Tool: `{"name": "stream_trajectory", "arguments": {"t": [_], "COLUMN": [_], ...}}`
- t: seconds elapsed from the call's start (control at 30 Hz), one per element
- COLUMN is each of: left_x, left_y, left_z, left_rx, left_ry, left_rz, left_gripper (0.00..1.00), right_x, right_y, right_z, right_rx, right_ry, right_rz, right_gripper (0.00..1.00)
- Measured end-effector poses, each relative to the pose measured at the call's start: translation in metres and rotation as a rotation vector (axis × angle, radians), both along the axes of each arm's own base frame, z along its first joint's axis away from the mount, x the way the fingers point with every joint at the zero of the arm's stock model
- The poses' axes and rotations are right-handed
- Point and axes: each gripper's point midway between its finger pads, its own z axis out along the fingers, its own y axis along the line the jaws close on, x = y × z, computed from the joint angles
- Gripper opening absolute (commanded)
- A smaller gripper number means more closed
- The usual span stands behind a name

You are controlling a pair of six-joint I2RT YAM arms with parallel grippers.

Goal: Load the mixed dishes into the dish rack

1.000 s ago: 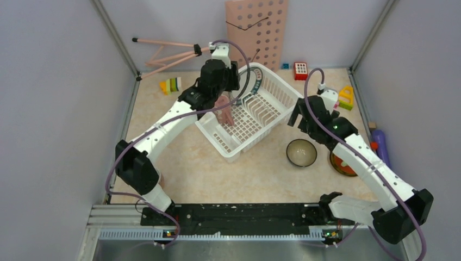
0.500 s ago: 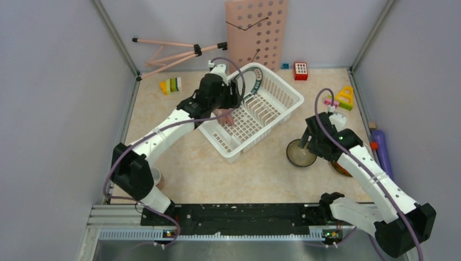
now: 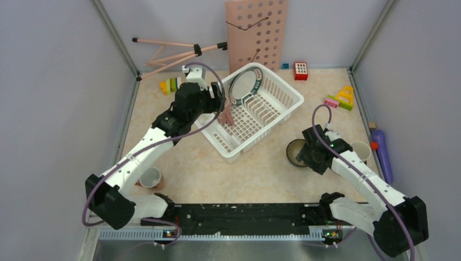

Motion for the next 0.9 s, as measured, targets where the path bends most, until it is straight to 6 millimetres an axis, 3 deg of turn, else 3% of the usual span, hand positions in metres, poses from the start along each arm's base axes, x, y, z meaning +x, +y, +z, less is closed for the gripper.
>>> {"name": "stream_trajectory", "arguments": {"t": [0.1, 0.17, 0.33, 0.4, 0.47, 0.5, 0.73, 0.9], "left_x": [-0.007, -0.013, -0.019, -0.022, -0.024, -0.025, -0.029, -0.031], "left_y": [0.012, 0.018, 0.026, 0.028, 0.030, 0.031, 0.029, 0.024], "left_z": [-0.001, -0.002, 0.003, 0.003, 0.001, 0.001, 0.000, 0.001], "left_rx": [0.016, 0.024, 0.023, 0.024, 0.025, 0.026, 0.028, 0.015], "left_ry": [-0.007, -0.008, -0.022, -0.023, -0.023, -0.022, -0.021, -0.021], "left_rz": [0.027, 0.038, 0.053, 0.057, 0.060, 0.060, 0.038, 0.008], "left_gripper": [0.77, 0.77, 0.77, 0.77, 0.77, 0.76, 0.76, 0.76], "right_x": [0.002, 0.003, 0.004, 0.005, 0.006, 0.007, 0.010, -0.001], "right_y": [0.002, 0.004, 0.004, 0.003, 0.002, 0.000, -0.005, -0.025], "right_z": [-0.007, -0.012, -0.020, -0.020, -0.021, -0.022, -0.017, 0.006], "right_rx": [0.017, 0.027, 0.035, 0.036, 0.040, 0.038, 0.031, -0.034], "right_ry": [0.002, 0.012, 0.037, 0.034, 0.029, 0.021, 0.002, -0.046], "right_rz": [-0.018, -0.029, -0.057, -0.064, -0.076, -0.089, -0.130, -0.143], "right_gripper": [0.53, 0.43, 0.38, 0.28, 0.03, 0.00, 0.00, 0.00]}}
